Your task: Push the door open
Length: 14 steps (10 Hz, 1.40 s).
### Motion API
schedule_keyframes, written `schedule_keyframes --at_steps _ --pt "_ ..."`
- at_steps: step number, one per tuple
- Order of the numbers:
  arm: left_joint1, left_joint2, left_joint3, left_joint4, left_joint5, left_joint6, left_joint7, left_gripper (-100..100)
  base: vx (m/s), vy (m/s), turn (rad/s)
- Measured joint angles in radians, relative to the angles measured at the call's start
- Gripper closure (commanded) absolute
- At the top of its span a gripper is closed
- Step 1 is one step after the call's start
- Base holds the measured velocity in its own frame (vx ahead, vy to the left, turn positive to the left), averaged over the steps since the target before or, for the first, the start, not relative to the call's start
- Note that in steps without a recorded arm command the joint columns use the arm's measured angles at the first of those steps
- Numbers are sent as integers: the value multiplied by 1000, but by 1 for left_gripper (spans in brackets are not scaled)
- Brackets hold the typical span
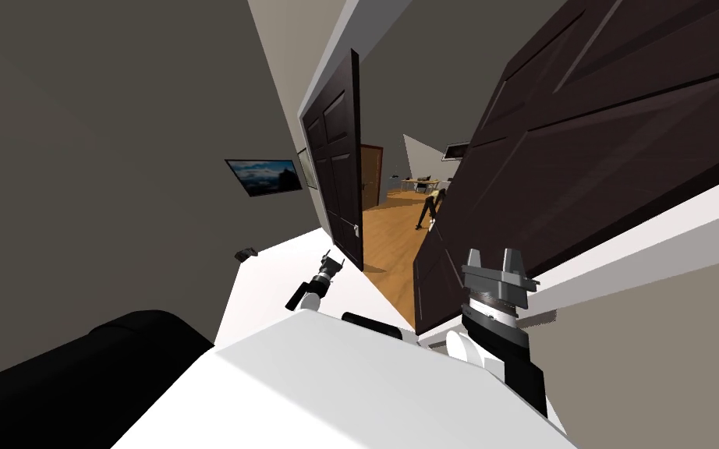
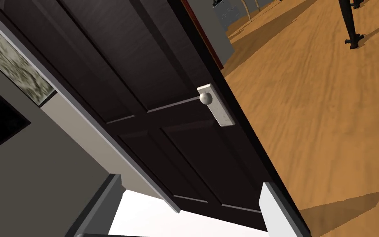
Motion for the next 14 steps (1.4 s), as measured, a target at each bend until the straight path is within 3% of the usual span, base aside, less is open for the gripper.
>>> schedule_keyframes --at_steps 1,2,4,6,7,10,11,14 --pt "-4 -5 2 13 28 21 0 -100 64 66 -62" --pt "-1 4 -11 31 60 29 5 -100 50 46 -20" --pt "-1 2 -10 47 109 56 12 -100 69 44 -46" --pt "2 15 -18 69 169 79 22 -100 49 47 -39" --pt "1 -3 -5 77 187 109 26 -100 37 38 -20" --pt "3 8 -20 104 252 130 32 -100 41 39 -36" --pt "3 -1 -16 113 266 149 39 -100 44 33 -23" --pt "4 3 -25 137 321 177 50 -100 48 37 -35"
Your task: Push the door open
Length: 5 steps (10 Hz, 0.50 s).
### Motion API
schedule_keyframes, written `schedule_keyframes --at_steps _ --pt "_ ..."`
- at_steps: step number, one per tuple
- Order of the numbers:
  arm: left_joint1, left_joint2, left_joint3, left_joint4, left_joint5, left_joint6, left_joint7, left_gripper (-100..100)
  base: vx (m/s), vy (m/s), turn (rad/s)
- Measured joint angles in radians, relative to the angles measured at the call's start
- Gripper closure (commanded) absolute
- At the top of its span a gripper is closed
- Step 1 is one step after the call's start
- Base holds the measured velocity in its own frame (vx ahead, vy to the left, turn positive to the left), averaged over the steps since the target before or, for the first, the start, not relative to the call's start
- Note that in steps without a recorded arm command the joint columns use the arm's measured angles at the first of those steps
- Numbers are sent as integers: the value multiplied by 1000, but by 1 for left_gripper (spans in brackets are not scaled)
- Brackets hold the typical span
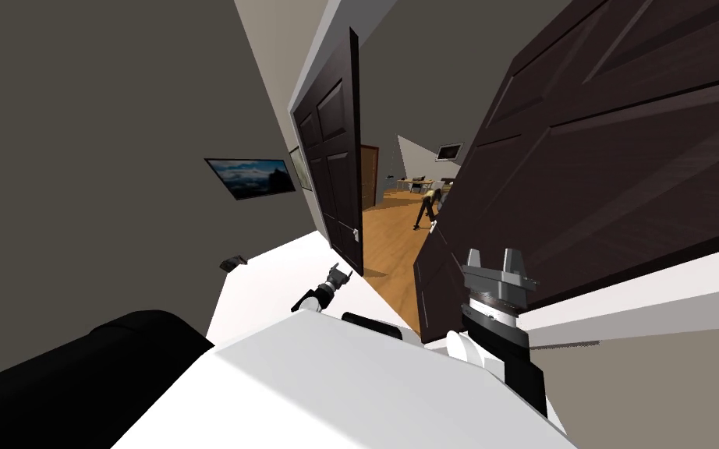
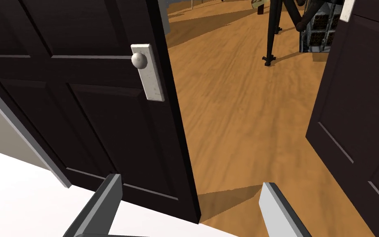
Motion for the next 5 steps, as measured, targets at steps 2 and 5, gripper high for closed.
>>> schedule_keyframes --at_steps 2,5 --pt "0 15 -16 33 94 13 -17 -100 74 71 -65" --pt "-1 14 -16 67 162 67 18 -100 64 55 -42"
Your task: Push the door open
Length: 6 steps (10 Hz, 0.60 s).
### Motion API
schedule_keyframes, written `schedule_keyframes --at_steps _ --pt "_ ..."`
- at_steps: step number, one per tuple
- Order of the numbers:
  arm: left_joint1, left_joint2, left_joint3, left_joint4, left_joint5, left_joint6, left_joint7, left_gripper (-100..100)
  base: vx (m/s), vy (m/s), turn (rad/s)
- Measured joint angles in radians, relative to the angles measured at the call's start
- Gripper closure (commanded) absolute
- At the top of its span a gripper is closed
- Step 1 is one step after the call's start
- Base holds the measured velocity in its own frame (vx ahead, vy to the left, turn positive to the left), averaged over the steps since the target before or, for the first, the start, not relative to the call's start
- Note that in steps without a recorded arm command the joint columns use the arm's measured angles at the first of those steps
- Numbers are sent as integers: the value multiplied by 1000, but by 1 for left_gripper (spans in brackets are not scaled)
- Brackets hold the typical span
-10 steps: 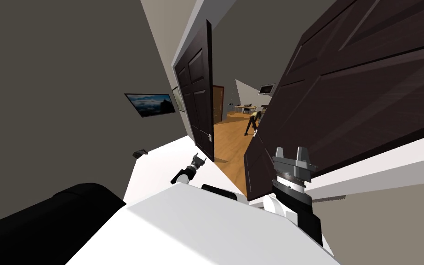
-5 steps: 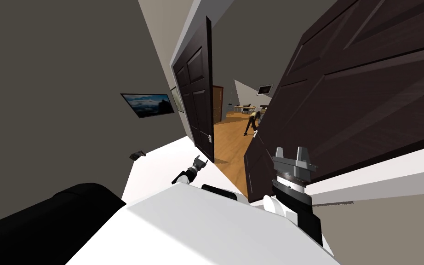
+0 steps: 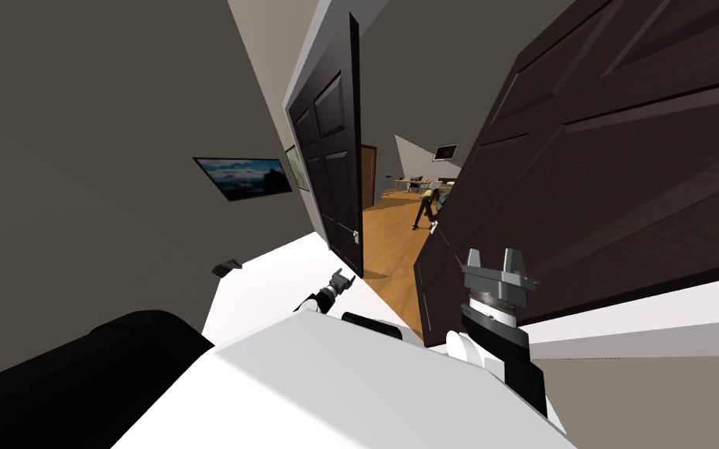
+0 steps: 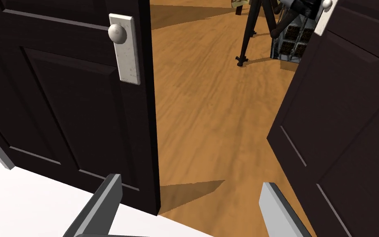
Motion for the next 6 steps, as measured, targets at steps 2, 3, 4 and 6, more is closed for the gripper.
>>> schedule_keyframes --at_steps 2,3,4,6 --pt "4 3 -7 18 44 28 16 -100 46 51 -36" --pt "2 1 -8 35 75 41 13 -100 32 38 -20" --pt "2 1 -11 42 94 49 13 -100 42 38 -37" --pt "0 4 -13 72 155 81 20 -100 52 47 -45"
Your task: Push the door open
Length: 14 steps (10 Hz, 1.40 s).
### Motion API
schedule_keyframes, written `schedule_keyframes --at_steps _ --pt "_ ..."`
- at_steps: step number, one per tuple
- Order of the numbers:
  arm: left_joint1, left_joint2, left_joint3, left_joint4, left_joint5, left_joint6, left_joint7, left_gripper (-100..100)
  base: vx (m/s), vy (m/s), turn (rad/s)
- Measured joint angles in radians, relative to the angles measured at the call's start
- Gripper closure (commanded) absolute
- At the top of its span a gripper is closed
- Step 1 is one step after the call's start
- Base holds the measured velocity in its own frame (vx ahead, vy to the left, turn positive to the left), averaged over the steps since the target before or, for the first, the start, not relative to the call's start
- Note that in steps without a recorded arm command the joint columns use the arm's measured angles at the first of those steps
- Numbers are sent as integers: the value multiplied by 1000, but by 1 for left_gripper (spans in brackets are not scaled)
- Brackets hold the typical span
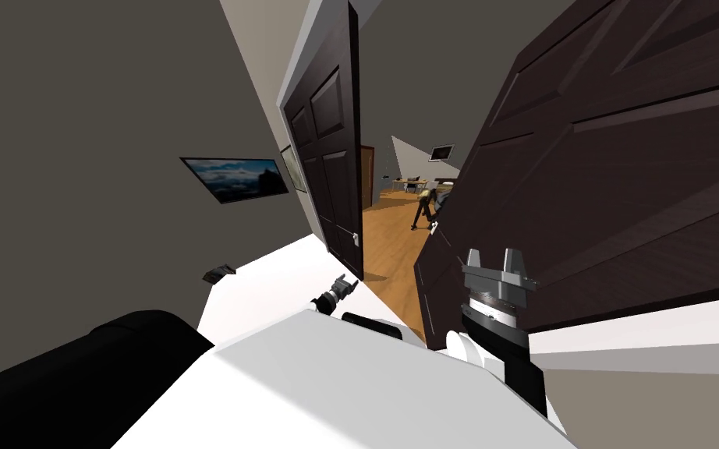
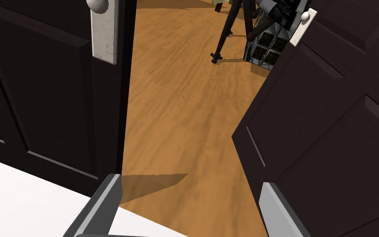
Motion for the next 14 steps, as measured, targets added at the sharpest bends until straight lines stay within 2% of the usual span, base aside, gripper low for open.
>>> schedule_keyframes --at_steps 4,8,14 --pt "7 3 -13 28 90 39 17 -100 44 54 -42" --pt "10 6 -20 79 202 101 29 -100 58 52 -38" --pt "7 6 -33 151 363 178 48 -100 54 54 -39"
